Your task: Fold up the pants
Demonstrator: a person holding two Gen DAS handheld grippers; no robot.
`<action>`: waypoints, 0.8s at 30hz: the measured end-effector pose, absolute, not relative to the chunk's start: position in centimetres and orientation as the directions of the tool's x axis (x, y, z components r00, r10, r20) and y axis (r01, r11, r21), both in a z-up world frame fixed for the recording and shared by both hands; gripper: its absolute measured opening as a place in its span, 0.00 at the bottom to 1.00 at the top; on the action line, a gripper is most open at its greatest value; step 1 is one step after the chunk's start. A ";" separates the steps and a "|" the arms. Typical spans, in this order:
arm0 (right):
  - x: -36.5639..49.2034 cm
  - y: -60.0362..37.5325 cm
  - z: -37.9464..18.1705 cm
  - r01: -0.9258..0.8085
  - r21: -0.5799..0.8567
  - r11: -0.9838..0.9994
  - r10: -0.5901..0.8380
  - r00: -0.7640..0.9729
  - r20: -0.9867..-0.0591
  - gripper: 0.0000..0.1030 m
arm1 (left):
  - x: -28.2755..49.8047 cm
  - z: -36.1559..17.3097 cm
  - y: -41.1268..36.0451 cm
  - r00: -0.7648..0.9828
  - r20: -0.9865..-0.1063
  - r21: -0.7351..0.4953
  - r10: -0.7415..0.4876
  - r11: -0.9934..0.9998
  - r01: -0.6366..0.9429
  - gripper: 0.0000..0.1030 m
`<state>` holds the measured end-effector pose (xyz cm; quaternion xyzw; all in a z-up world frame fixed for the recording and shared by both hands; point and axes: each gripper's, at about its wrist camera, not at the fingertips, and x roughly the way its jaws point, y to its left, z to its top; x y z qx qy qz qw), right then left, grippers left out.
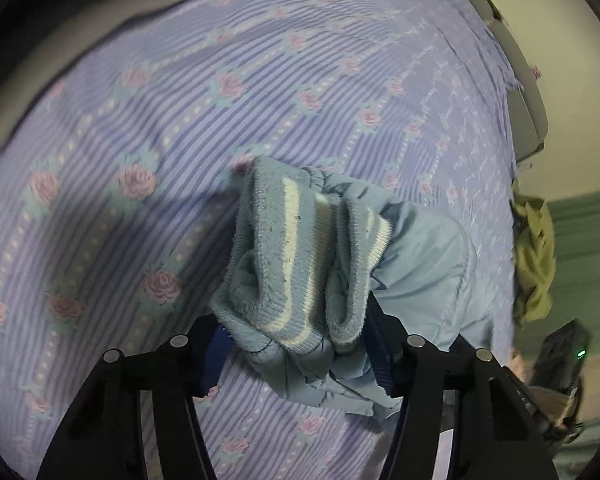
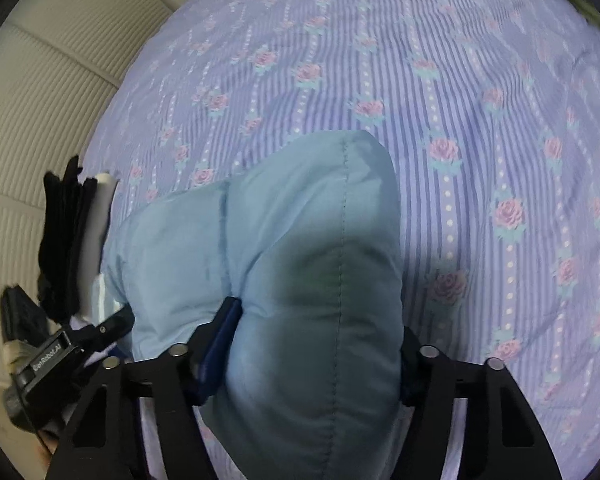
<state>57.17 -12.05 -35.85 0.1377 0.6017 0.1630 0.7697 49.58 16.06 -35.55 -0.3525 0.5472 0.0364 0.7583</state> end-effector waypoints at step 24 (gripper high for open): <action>46.4 -21.3 -19.3 -0.147 0.400 0.904 0.417 0.501 -0.758 0.50 | 43.3 -17.3 5.6 0.616 -0.750 -0.389 -0.242 0.914 -0.114 0.52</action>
